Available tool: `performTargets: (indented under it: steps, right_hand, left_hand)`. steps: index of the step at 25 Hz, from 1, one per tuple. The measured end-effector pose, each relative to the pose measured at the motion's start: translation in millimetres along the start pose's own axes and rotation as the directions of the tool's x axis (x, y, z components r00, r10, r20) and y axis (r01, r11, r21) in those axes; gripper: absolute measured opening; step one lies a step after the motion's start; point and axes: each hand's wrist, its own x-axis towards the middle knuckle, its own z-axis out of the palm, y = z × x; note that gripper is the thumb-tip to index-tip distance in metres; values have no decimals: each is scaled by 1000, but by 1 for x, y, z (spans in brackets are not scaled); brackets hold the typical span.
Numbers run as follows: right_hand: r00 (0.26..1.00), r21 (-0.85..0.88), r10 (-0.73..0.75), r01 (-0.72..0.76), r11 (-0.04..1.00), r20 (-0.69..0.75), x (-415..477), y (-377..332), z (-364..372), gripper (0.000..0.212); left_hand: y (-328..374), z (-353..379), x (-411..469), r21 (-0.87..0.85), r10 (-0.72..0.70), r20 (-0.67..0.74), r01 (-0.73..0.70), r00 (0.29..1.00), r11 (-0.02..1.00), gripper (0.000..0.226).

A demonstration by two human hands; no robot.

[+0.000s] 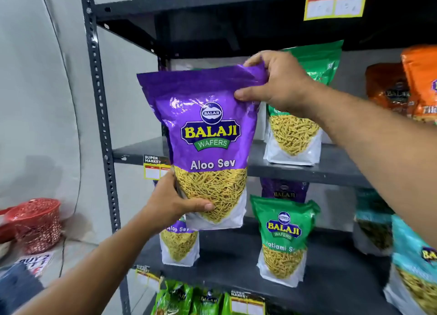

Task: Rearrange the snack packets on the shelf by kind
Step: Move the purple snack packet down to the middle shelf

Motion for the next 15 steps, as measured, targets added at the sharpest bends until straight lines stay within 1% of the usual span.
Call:
performTargets:
  steps: [1,2,3,4,5,6,9,10,12,13,15]
  right_hand:
    - [995,-195,5,14,981,99,-10,0,-2,41]
    - [975,-391,24,66,918,220,-20,2,-1,40]
    - [936,-569,52,167,806,349,-29,6,3,36]
    - [884,-681,87,288,673,460,-38,12,9,30]
    - [839,-725,114,383,572,533,-47,20,17,27]
    - [809,-734,127,439,518,574,-55,27,26,25]
    - [762,-744,188,495,448,620,-75,58,56,15]
    - [751,-758,219,510,406,622,-81,70,65,13]
    - [734,-777,271,538,326,622,-89,97,83,18]
    - [727,-785,307,527,326,614,-91,110,91,20]
    - [729,-818,386,434,377,565,-94,131,101,22]
  left_hand:
    - [-13,6,-16,7,-47,-28,47,998,999,90]
    - [-27,13,-30,17,-89,-59,90,994,996,91]
    - [-42,20,-42,22,-128,-92,130,988,991,90]
    - [-58,27,-52,32,-167,-127,172,978,985,86]
    - [-74,35,-60,56,-206,-165,218,965,974,81]
    - [-90,42,-65,77,-246,-194,265,950,961,78]
    - [-142,62,-71,52,-334,-242,356,911,933,74]
    - [-159,67,-70,41,-351,-257,373,900,927,74]
    - [-188,76,-65,13,-391,-279,411,877,912,74]
    - [-201,79,-62,6,-410,-289,430,865,903,74]
    - [-220,84,-54,-7,-447,-296,466,844,885,74]
